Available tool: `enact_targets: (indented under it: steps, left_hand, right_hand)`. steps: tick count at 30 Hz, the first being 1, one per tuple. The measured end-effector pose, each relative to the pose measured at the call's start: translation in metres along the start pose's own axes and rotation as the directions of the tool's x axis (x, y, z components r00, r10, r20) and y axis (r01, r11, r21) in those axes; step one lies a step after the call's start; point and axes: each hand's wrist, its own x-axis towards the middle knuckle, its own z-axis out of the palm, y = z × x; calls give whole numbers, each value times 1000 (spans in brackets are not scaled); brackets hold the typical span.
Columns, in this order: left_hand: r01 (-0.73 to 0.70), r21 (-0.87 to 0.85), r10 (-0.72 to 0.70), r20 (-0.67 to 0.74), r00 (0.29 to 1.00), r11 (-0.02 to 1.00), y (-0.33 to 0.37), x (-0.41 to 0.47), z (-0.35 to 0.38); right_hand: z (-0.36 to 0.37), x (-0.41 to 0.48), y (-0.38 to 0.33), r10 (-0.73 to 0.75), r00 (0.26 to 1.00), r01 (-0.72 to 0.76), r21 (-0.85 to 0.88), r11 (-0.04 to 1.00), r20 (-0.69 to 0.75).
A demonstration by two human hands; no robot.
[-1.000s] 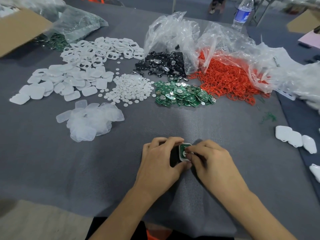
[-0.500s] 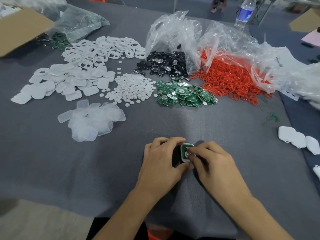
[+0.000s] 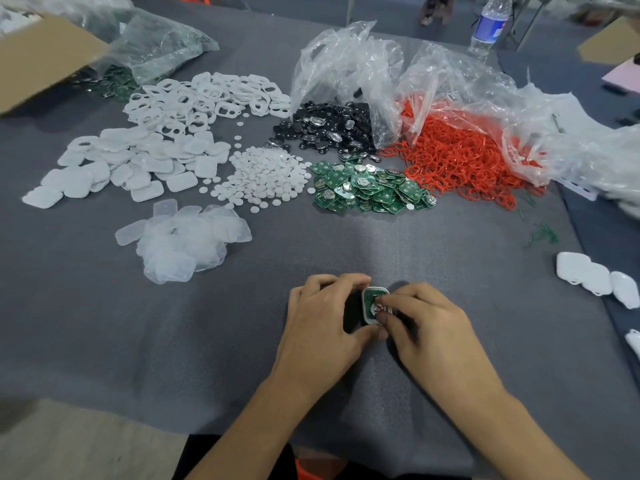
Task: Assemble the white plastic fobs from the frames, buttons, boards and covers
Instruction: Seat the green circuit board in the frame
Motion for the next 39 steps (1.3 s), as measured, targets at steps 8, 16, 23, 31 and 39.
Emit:
enact_targets:
  steps: [8, 16, 23, 31, 39]
  left_hand:
    - [3, -2, -3, 6, 1000, 1000, -1, 1, 0]
    - [1, -2, -1, 1, 1000, 1000, -1, 1, 1]
    - [-2, -11, 2, 1, 1000, 1000, 1, 0, -1]
    - [1, -12, -1, 19, 1000, 1000, 3, 0, -2]
    - [-1, -26, 2, 28, 1000, 1000, 2, 0, 0]
  right_hand:
    - [-1, 5, 0, 34, 999, -34, -17, 999, 9]
    - [-1, 6, 3, 21, 1000, -21, -22, 1000, 13]
    - [-3, 5, 2, -9, 999, 10, -29, 1000, 44]
    - [-3, 2, 0, -20, 1000, 20, 13, 1000, 14]
    - [-11, -1, -7, 14, 1000, -14, 50, 999, 1]
